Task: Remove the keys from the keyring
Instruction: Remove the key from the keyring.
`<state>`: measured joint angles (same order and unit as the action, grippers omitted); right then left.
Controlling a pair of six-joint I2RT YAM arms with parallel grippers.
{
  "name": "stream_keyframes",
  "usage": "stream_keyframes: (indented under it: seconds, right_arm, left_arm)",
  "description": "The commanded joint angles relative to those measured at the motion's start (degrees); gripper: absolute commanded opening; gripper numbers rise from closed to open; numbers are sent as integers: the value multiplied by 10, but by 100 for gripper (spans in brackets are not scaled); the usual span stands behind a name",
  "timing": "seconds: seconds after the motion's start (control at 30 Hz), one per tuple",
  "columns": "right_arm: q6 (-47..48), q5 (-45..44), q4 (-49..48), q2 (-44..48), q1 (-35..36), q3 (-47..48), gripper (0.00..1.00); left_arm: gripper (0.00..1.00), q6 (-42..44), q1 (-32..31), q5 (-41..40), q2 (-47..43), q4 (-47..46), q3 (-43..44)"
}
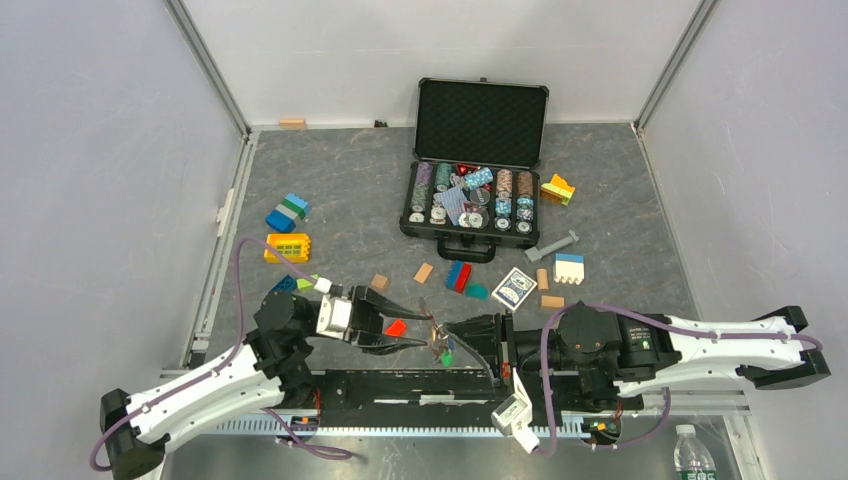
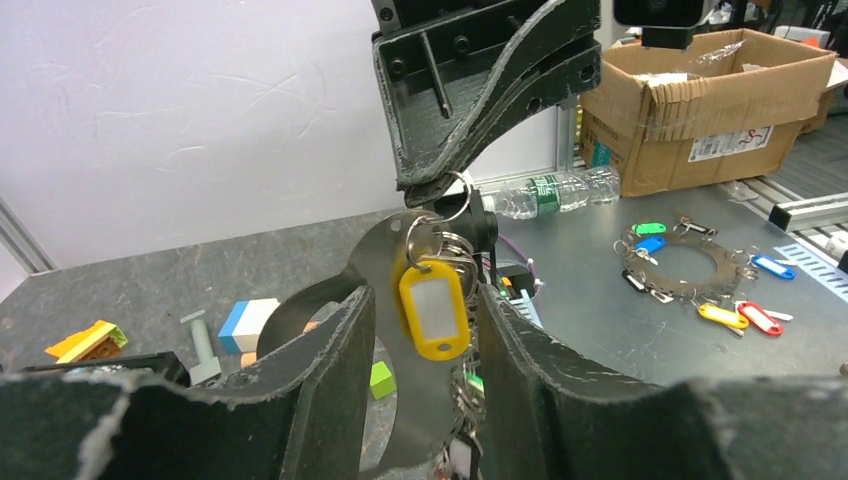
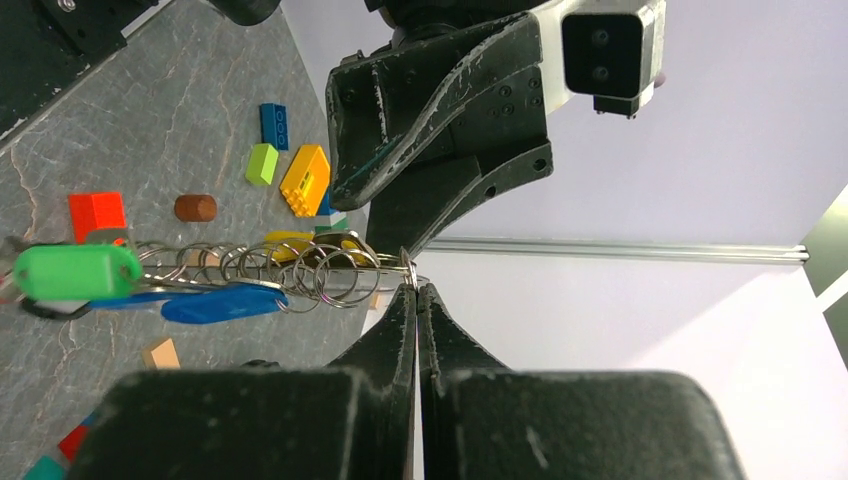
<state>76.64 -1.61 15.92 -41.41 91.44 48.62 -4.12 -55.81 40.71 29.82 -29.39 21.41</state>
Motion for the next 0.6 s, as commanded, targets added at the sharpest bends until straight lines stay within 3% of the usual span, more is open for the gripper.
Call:
stream_keyframes:
  seconds: [0.0, 0.57]
  right_arm:
    - [18, 1, -52, 6, 0, 2, 0]
    - [19, -1, -48, 1, 0, -5, 0]
  left_arm:
    - [50, -39, -2, -32, 23, -62, -3]
    - [51, -59, -6, 2, 73, -119, 9]
